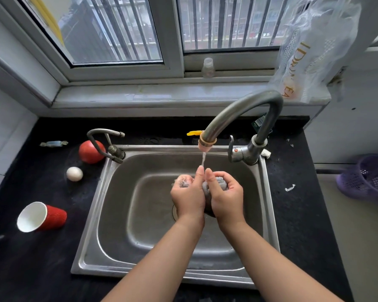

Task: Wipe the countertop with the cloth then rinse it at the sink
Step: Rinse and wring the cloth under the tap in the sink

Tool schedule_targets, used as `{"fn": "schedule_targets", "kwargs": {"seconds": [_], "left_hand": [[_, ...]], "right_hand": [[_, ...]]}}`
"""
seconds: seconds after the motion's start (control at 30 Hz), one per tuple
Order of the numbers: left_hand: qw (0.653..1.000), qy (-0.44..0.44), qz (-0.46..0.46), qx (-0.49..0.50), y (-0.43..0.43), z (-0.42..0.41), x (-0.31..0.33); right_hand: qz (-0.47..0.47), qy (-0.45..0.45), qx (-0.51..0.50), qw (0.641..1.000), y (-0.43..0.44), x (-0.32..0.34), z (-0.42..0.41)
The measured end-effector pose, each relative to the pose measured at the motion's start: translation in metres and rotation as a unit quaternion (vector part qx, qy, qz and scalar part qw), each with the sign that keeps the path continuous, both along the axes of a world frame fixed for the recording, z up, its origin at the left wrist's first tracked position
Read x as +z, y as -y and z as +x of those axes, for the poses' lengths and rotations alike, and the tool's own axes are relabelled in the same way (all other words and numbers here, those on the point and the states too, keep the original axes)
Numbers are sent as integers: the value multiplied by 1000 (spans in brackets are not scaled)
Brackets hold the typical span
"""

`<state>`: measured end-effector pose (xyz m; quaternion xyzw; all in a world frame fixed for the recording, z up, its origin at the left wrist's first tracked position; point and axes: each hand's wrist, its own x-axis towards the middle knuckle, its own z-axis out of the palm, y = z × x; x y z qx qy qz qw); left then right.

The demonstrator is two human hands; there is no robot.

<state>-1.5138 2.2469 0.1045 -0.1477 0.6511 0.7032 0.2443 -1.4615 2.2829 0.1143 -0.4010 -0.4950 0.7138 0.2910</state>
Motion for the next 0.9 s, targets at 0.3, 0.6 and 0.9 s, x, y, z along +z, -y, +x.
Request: {"fn": "schedule_targets", "kwargs": {"seconds": [0.3, 0.6, 0.9], "left_hand": [[957, -249, -108, -103, 7, 9, -24], [997, 56, -40, 27, 10, 2, -17], [993, -87, -77, -16, 3, 8, 10]], "right_hand": [[-260, 90, -40, 960, 0, -16, -10], [-183, 40, 63, 980, -1, -21, 1], [-130, 5, -20, 991, 3, -6, -3]]}}
